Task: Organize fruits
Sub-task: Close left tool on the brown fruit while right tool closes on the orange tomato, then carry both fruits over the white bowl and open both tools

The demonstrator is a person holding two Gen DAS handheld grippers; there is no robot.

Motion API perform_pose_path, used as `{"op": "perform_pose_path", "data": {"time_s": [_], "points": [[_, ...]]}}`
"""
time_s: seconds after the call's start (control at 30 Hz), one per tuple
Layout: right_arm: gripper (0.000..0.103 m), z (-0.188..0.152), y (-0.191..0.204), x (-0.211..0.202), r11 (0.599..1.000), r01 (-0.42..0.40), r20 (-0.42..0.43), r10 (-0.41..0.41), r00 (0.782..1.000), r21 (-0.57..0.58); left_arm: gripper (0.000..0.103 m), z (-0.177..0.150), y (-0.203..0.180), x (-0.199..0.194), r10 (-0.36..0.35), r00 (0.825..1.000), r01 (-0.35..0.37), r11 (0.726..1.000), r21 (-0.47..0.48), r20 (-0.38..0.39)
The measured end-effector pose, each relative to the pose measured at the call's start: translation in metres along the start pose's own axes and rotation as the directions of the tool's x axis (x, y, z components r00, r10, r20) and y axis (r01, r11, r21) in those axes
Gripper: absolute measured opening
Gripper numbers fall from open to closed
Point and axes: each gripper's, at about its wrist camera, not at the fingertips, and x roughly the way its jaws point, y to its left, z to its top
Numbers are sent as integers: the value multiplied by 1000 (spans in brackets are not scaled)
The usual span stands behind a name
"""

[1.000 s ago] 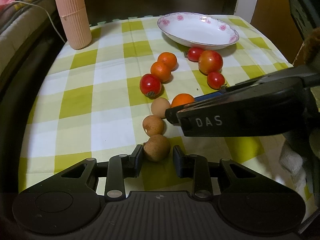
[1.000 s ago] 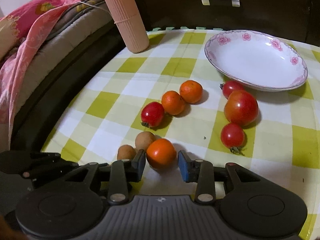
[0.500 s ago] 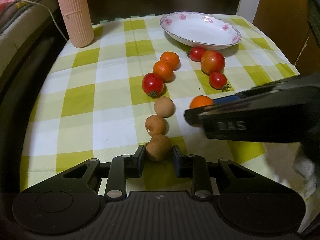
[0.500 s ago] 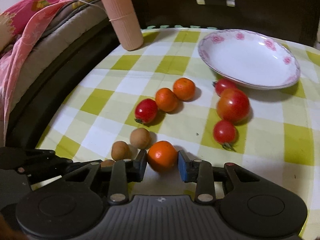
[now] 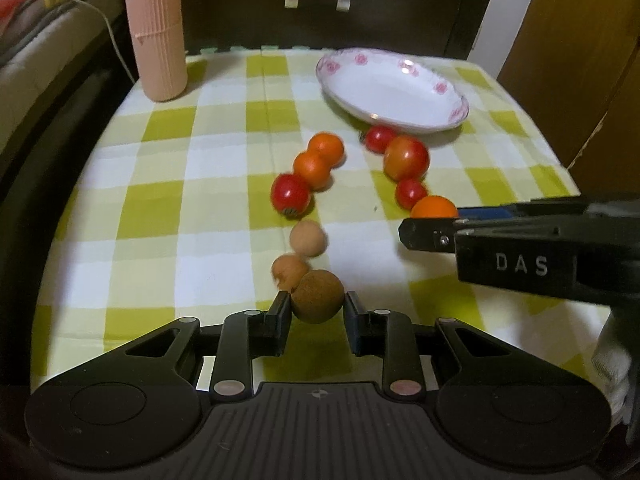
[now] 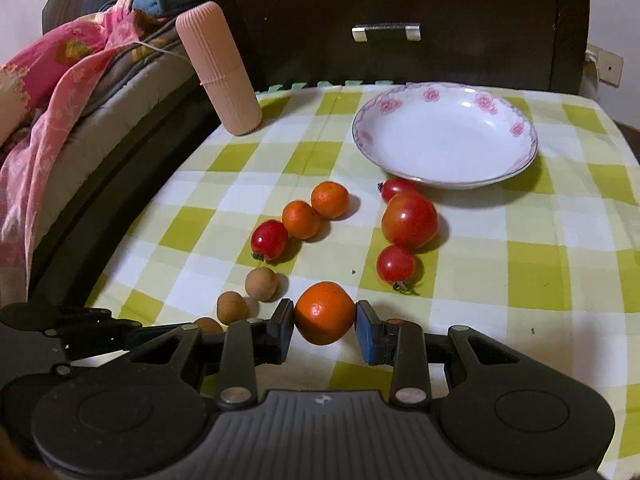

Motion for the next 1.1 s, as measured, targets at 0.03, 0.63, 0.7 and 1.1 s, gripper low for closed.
{"op": "perform_pose_path", "data": {"time_s": [0.03, 0.63, 0.7, 1.1], "points": [[32, 1, 0, -2, 1000, 4, 4, -4, 1000, 0, 36, 4, -2, -1, -7, 1000, 7, 1000, -3, 6], [32, 65, -49, -10, 992, 92, 95, -101, 990, 89, 36, 103, -36, 40, -78, 992, 71, 995, 70, 101], [32, 75, -57, -5, 990, 101, 96, -110, 989, 98, 36, 113, -35, 48, -75, 992, 68, 995, 70, 103], [32, 105, -99, 37, 980, 137, 60, -147, 987, 146, 36, 140, -39, 90, -54, 995, 44, 993, 107, 89]]}}
